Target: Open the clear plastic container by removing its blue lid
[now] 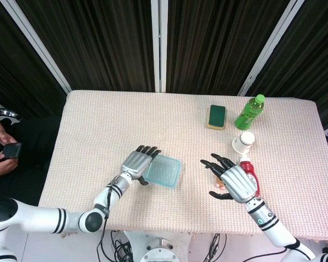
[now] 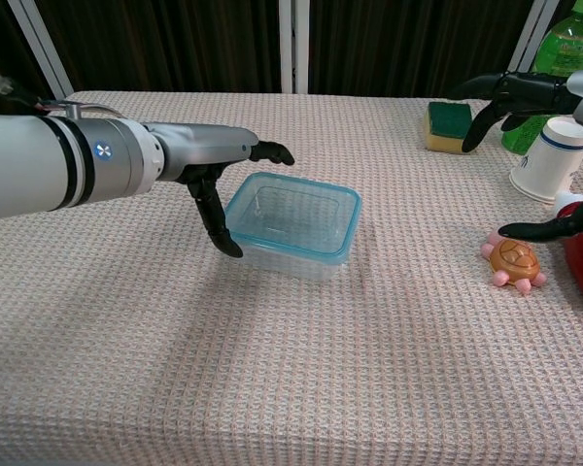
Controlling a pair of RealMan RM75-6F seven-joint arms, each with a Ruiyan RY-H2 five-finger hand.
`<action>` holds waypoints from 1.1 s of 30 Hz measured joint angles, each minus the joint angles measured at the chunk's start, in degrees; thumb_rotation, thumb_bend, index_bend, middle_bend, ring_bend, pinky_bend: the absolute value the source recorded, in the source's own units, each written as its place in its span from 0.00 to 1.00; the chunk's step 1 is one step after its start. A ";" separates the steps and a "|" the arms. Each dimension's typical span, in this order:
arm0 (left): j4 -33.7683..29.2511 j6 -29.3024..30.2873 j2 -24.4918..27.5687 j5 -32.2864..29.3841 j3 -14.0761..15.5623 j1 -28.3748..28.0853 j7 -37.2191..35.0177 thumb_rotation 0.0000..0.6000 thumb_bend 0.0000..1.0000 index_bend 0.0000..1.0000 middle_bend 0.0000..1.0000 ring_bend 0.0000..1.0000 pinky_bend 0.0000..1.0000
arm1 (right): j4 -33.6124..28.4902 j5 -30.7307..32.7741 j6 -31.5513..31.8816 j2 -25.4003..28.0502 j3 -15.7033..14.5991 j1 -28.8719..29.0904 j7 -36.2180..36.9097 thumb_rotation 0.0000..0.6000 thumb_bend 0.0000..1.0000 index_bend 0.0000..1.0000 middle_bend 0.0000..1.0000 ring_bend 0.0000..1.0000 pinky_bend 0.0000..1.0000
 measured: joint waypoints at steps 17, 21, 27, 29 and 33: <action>1.50 -5.58 2.19 -2.61 1.31 -5.28 -5.13 1.00 0.00 0.00 0.00 0.00 0.00 | 0.66 0.03 -3.35 -1.90 0.40 1.45 -0.50 1.00 0.07 0.14 0.30 0.10 0.24; 2.85 -4.89 1.40 -3.79 1.87 -6.63 -5.15 1.00 0.00 0.03 0.05 0.01 0.02 | 1.03 -0.05 -3.81 -2.30 0.35 1.65 -0.35 1.00 0.10 0.14 0.30 0.10 0.24; 3.87 -2.77 0.09 -4.00 2.49 -7.35 -5.41 1.00 0.00 0.17 0.24 0.16 0.13 | 2.25 -0.85 -4.95 -4.54 0.42 2.71 -0.47 1.00 0.15 0.20 0.33 0.13 0.25; 4.02 -2.41 -0.16 -4.14 2.59 -7.51 -5.51 1.00 0.00 0.21 0.27 0.18 0.15 | 3.13 -1.30 -5.75 -6.09 0.53 3.50 -0.43 1.00 0.16 0.22 0.33 0.13 0.26; 3.81 -1.41 -0.48 -4.26 3.09 -7.84 -5.38 1.00 0.00 0.23 0.29 0.19 0.15 | 5.74 -1.65 -7.12 -9.69 1.26 5.06 -0.75 1.00 0.16 0.26 0.33 0.14 0.26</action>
